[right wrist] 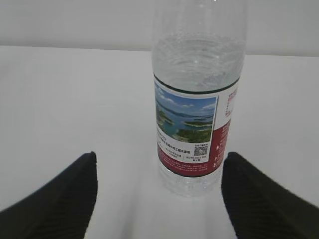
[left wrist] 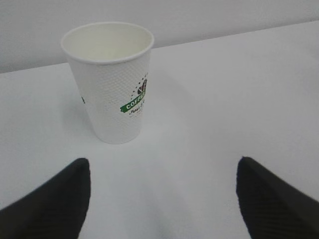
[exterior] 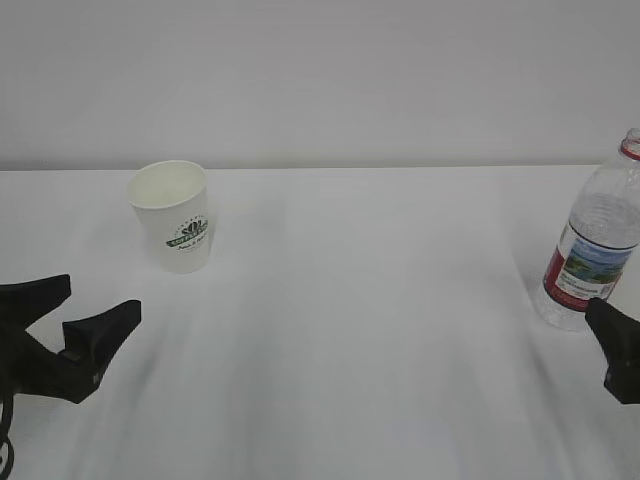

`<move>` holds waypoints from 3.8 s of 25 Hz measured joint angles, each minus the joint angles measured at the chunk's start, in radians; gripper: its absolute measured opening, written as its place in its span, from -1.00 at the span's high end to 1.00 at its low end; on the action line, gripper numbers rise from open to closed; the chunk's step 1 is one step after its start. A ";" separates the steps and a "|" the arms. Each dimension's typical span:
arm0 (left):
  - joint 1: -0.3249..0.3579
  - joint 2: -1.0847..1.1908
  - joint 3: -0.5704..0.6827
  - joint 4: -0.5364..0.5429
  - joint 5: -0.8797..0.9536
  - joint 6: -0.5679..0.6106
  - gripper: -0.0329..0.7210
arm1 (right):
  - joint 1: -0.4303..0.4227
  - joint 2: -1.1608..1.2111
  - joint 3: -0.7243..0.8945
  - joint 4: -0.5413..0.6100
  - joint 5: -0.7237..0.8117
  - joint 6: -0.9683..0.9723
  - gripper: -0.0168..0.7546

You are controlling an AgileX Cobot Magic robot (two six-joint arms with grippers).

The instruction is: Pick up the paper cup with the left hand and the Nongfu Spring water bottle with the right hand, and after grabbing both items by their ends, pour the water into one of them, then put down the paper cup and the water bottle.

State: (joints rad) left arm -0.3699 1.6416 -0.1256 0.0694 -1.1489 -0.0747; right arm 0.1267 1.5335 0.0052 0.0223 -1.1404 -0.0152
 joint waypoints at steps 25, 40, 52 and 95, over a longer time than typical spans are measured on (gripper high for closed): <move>0.000 0.000 0.000 0.007 0.000 0.002 -0.86 | 0.000 0.175 -0.133 0.060 -0.005 0.003 -0.65; 0.000 0.000 -0.005 0.008 0.000 0.002 -0.81 | 0.000 0.289 -0.257 0.098 -0.006 -0.029 -0.65; 0.000 0.000 -0.005 -0.002 0.000 0.002 -0.77 | 0.000 0.307 -0.302 0.148 -0.006 -0.049 -0.62; 0.000 0.000 -0.005 -0.037 0.000 0.002 -0.46 | 0.000 0.443 -0.388 0.159 -0.047 -0.074 -0.25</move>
State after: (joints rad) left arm -0.3699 1.6416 -0.1305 0.0328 -1.1489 -0.0730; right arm 0.1267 1.9768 -0.3830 0.1813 -1.1877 -0.0895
